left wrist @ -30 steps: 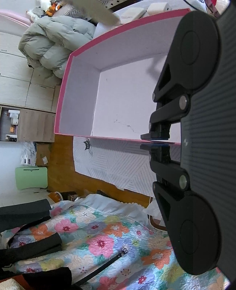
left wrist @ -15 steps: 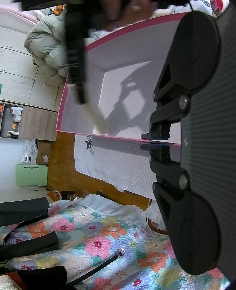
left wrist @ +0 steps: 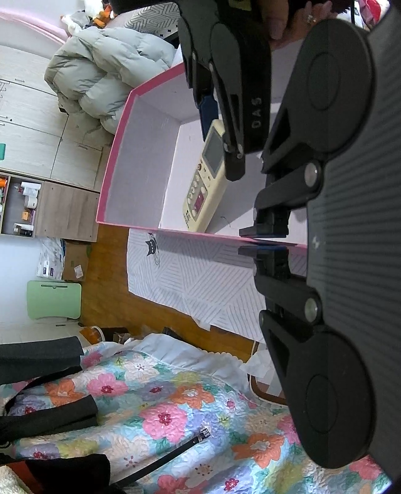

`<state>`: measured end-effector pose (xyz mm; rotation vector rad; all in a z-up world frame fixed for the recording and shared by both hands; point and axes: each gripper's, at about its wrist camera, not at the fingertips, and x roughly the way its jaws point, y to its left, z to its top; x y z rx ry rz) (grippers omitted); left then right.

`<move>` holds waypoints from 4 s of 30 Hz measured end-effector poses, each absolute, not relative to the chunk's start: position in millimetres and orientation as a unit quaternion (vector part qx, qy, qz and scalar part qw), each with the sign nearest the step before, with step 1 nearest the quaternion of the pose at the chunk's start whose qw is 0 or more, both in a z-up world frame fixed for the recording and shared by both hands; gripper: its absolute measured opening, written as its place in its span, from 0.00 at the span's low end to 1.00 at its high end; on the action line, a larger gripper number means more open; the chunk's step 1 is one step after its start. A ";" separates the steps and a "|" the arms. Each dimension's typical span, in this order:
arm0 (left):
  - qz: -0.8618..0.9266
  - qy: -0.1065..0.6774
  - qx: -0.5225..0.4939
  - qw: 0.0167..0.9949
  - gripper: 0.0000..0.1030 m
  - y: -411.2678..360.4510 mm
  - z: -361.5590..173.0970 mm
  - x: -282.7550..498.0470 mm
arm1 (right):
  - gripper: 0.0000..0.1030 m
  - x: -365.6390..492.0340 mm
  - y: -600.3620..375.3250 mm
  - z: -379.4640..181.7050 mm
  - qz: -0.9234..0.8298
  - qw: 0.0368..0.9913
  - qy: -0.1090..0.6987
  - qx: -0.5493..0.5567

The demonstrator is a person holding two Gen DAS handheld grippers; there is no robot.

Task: Organize rigid objects
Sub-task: 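Carry the cream remote into the pink box and release it, then move the right gripper back to the table toward the small white fan remote, then grasp the small white fan remote with the right gripper and lift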

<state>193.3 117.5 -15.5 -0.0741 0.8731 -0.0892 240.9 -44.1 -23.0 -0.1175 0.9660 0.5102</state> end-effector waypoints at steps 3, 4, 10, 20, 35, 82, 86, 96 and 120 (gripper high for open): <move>-0.043 0.422 -0.035 0.905 0.03 117.1 -15.7 193.1 | 0.56 246.1 -42.8 -29.0 0.237 0.839 0.487 -0.041; -0.043 0.422 -0.036 0.905 0.03 117.0 -15.7 193.2 | 0.56 249.6 -40.2 -32.1 0.237 0.834 0.497 -0.030; -0.049 0.421 -0.069 0.903 0.05 126.0 -18.2 192.9 | 0.62 258.1 -49.2 -48.3 0.290 0.770 0.564 0.075; -0.039 0.413 -0.050 0.909 0.04 119.0 -17.7 191.6 | 0.62 216.9 -86.4 5.7 0.349 0.814 0.459 0.065; -0.029 0.411 -0.040 0.910 0.04 117.2 -18.1 190.9 | 0.62 163.4 -212.5 -20.3 0.220 0.852 0.475 0.019; -0.035 0.415 -0.058 0.907 0.04 122.7 -21.8 194.4 | 0.15 173.3 -196.1 -36.5 0.223 0.867 0.445 -0.034; -0.035 0.416 -0.059 0.907 0.04 122.7 -21.8 194.2 | 0.19 171.8 -195.0 -44.0 0.219 0.862 0.456 -0.042; -0.035 0.416 -0.058 0.907 0.04 122.9 -21.8 194.1 | 0.49 183.1 -189.9 -69.5 0.189 0.861 0.472 -0.017; -0.033 0.416 -0.060 0.907 0.04 123.0 -19.0 193.5 | 0.43 168.1 -203.7 -45.4 0.180 0.885 0.427 0.048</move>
